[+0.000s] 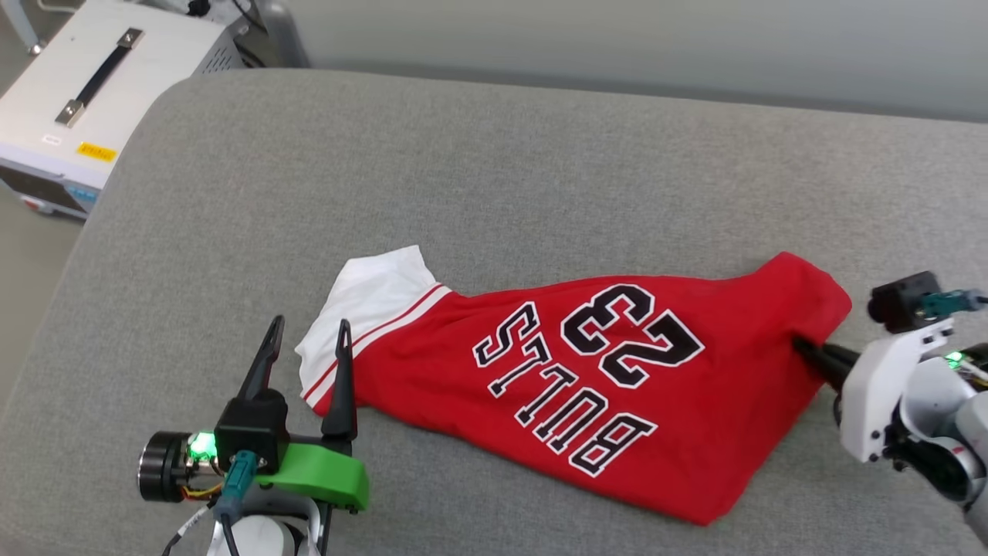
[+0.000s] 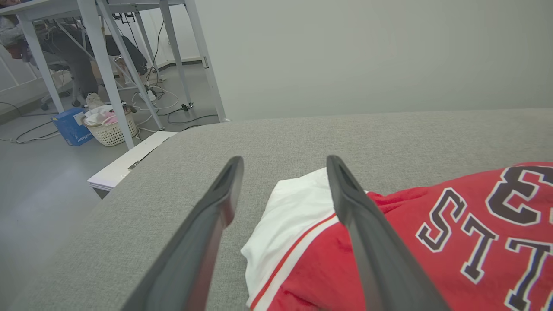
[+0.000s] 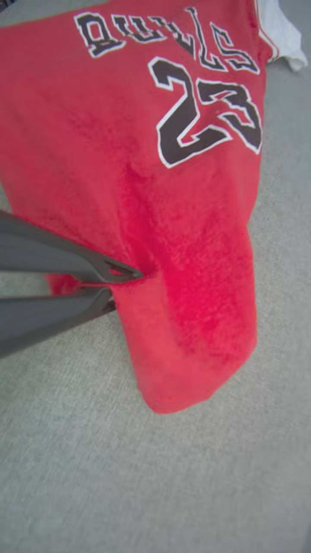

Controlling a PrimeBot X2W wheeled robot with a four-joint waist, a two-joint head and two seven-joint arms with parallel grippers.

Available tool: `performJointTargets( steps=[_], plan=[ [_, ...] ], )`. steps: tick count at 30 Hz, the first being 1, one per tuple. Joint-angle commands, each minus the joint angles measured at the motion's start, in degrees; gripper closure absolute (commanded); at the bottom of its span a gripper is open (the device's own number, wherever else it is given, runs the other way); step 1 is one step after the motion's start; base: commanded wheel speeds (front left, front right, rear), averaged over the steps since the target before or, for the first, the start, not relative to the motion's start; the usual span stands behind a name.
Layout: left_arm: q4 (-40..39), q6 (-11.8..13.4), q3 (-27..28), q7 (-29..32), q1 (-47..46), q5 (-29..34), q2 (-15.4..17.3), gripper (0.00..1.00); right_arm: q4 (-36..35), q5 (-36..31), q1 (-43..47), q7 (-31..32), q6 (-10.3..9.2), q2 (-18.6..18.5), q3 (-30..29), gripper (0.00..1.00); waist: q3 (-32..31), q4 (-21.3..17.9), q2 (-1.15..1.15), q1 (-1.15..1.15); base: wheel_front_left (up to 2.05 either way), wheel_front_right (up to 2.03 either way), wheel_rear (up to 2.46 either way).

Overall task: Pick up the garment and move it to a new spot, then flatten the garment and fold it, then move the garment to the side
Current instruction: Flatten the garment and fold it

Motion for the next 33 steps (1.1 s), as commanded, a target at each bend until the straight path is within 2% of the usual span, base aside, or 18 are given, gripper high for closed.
performJointTargets(
  steps=[1,5,10,17,21,24,27,33],
  plan=[
    [0.1,-0.4,0.4,-0.3,1.4,0.7,-0.6,0.00,-1.8,-0.3,1.2,-2.3,-0.02,-1.7,-1.3,1.00,-2.1,-1.3,0.00,0.00,0.00,0.00,0.00],
    [0.2,-0.8,1.1,-0.3,2.8,1.2,-0.9,0.00,-7.9,-1.4,4.2,-6.2,-0.02,-3.9,-7.0,1.00,-3.6,-2.4,0.00,0.00,0.00,0.00,0.00],
    [0.2,-1.2,1.7,-0.3,4.0,1.7,-1.3,0.00,-15.8,-3.6,8.8,-6.7,-0.02,-5.9,-17.0,1.00,-4.6,-3.4,0.00,0.00,0.00,0.00,0.00],
    [0.3,-1.7,1.9,-0.3,4.4,2.4,-1.9,0.00,-27.1,-7.8,13.3,-2.7,-0.02,-5.5,-31.9,1.00,-4.8,-3.4,0.00,0.00,0.00,0.00,0.00],
    [0.3,-2.1,1.8,-0.3,3.9,2.6,-2.4,0.00,-31.3,-10.0,13.3,0.1,-0.02,-4.5,-37.1,1.00,-3.8,-2.7,0.00,0.00,0.00,0.00,0.00],
    [0.0,-2.3,1.6,-0.3,3.0,2.7,-2.9,0.00,-33.1,-11.6,10.9,3.1,-0.02,-4.6,-37.5,1.00,-1.9,-1.5,0.00,0.00,0.00,0.00,0.00],
    [-0.2,-2.5,1.5,-0.3,2.1,2.8,-3.3,0.00,-32.5,-11.3,6.8,4.9,-0.02,-4.3,-34.9,1.00,0.1,-0.6,0.00,0.00,0.00,0.00,0.00],
    [-0.5,-2.8,1.1,-0.3,-0.8,2.9,-4.1,0.00,-26.0,-11.1,-8.6,6.4,-0.02,-2.6,-24.4,1.00,5.0,1.5,0.00,0.00,0.00,0.00,0.00]
  ],
)
